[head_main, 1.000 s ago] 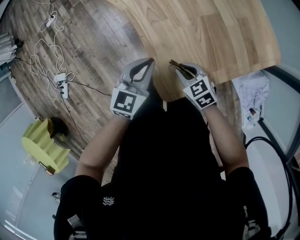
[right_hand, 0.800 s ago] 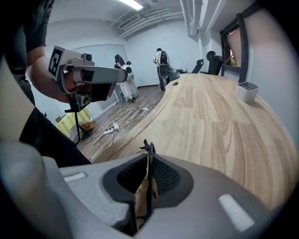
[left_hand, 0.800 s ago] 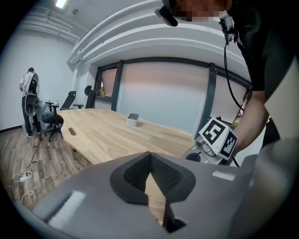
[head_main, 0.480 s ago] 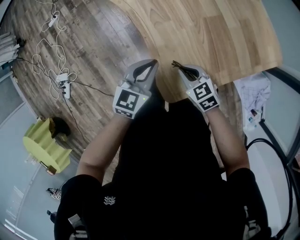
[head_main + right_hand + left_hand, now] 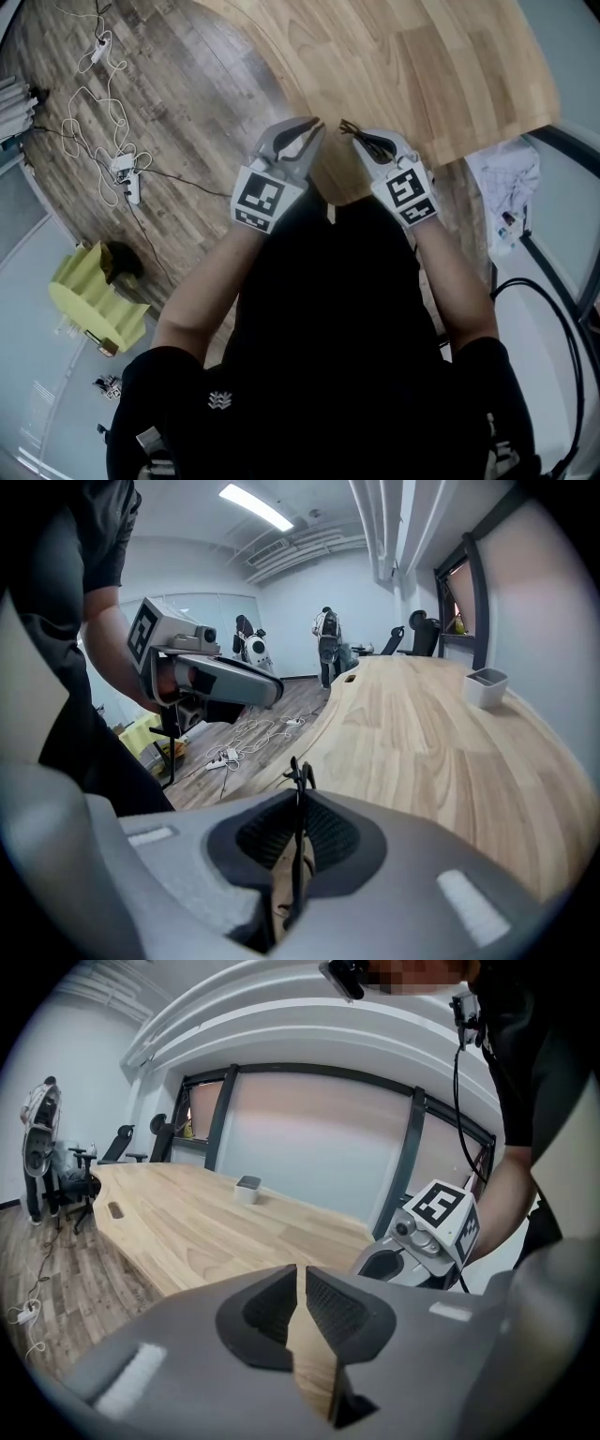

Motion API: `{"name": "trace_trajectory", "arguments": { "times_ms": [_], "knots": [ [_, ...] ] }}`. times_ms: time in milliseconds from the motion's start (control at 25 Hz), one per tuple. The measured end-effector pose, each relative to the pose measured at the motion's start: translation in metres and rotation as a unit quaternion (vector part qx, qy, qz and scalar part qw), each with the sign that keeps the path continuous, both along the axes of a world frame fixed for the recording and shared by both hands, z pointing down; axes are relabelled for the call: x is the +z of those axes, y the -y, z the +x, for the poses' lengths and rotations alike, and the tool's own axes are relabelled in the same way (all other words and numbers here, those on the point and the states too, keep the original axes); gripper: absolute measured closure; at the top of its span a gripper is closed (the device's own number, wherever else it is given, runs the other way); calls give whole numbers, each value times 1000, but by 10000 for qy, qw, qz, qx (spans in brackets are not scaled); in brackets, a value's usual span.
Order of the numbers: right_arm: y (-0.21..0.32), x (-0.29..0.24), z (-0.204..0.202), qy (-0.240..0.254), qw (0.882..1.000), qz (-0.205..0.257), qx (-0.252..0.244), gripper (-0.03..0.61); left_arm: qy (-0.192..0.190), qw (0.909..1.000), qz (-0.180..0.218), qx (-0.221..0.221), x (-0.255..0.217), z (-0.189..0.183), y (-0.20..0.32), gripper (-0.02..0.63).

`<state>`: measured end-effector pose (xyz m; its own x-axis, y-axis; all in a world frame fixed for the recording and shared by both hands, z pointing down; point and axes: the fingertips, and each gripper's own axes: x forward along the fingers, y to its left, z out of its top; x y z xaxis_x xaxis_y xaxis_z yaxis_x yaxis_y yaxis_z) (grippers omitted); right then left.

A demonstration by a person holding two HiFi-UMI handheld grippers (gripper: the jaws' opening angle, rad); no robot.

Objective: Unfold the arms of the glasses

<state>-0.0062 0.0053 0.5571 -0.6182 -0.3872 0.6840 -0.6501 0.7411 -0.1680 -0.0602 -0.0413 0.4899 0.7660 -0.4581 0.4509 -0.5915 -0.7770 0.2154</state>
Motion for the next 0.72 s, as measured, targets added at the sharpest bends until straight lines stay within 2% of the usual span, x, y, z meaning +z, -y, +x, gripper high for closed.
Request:
{"name": "trace_trajectory", "arguments": {
  "times_ms": [720],
  "knots": [
    [-3,28,-3,-419,9983,-261,-319,561,91,9999,15,-140,1,-12,-4,577]
  ]
}}
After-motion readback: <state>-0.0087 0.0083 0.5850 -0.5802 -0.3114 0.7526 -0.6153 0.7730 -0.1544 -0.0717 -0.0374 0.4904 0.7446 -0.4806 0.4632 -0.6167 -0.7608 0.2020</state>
